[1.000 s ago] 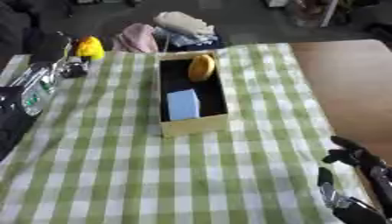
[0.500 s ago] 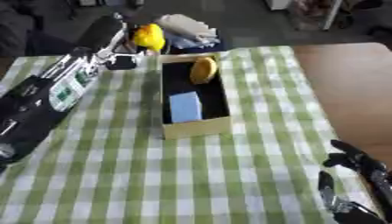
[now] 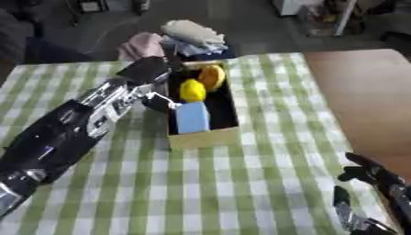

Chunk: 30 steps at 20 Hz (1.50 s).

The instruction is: Pick up objects on the table and place them in the box.

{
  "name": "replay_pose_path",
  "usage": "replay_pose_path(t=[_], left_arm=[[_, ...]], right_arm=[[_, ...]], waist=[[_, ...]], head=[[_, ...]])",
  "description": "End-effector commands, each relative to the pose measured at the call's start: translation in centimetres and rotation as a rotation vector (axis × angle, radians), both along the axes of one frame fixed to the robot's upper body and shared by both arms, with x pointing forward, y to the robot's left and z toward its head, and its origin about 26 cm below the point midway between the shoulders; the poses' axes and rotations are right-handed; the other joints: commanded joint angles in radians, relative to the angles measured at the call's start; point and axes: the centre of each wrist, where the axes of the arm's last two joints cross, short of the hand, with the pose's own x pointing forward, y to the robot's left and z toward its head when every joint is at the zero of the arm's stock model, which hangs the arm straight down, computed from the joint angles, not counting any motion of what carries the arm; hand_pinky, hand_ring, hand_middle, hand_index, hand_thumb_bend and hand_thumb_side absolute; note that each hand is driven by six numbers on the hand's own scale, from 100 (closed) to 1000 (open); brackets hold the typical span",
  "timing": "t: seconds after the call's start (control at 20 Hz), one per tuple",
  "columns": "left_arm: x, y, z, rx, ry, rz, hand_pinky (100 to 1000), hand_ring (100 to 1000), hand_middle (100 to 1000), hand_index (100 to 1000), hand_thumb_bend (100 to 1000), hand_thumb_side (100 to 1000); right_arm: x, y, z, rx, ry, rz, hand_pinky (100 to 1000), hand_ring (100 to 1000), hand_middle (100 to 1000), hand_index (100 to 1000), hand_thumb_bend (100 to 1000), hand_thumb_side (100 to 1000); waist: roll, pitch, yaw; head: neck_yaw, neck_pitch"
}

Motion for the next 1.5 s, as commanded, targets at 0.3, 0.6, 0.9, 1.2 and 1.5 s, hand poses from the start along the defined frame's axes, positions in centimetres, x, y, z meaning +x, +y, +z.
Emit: replay_pose_path(t=[0.3, 0.6, 0.9, 1.2, 1.5], left_arm=[[-5.6, 0.9, 7.4, -0.244, -0.266, -0.080, 749, 683, 718, 824, 136, 429], [-12.3, 2.0, 8.6, -0.585, -0.470, -0.209, 734, 655, 686, 808, 100, 429], [-14.0, 4.4, 1.6, -0.879, -0.532, -0.133, 725, 646, 678, 811, 100, 606], [-15.8, 2.6, -6.0, -1.139, -0.515, -0.056, 741, 670, 707, 836, 100, 720], [-16.5, 0.0, -8.9, -1.273, -0.420, -0.016, 743, 671, 703, 841, 100, 782]], right_arm=[[0.2, -0.7, 0.7, -0.004, -0.029, -0.031, 869, 839, 629, 923, 100, 366], [0.2, -1.7, 0.6, -0.005, -0.038, -0.081, 863, 839, 628, 923, 100, 393], [0.1, -2.5, 0.5, 0.010, -0.048, -0.137, 834, 834, 624, 928, 100, 418], [0.0, -2.9, 0.5, 0.059, -0.060, -0.175, 769, 820, 622, 942, 100, 437], [-0.2, -3.1, 0.1, 0.128, -0.065, -0.211, 731, 813, 645, 955, 100, 456]], waist=[[0.001, -0.032, 0.041], [0.014, -0.044, 0.109], [0.021, -0.058, 0.160], [0.016, -0.061, 0.188], [0.004, -0.065, 0.208]], head=[[-0.022, -0.014], [-0.060, -0.001], [-0.089, 0.025], [-0.093, 0.046], [-0.120, 0.086]])
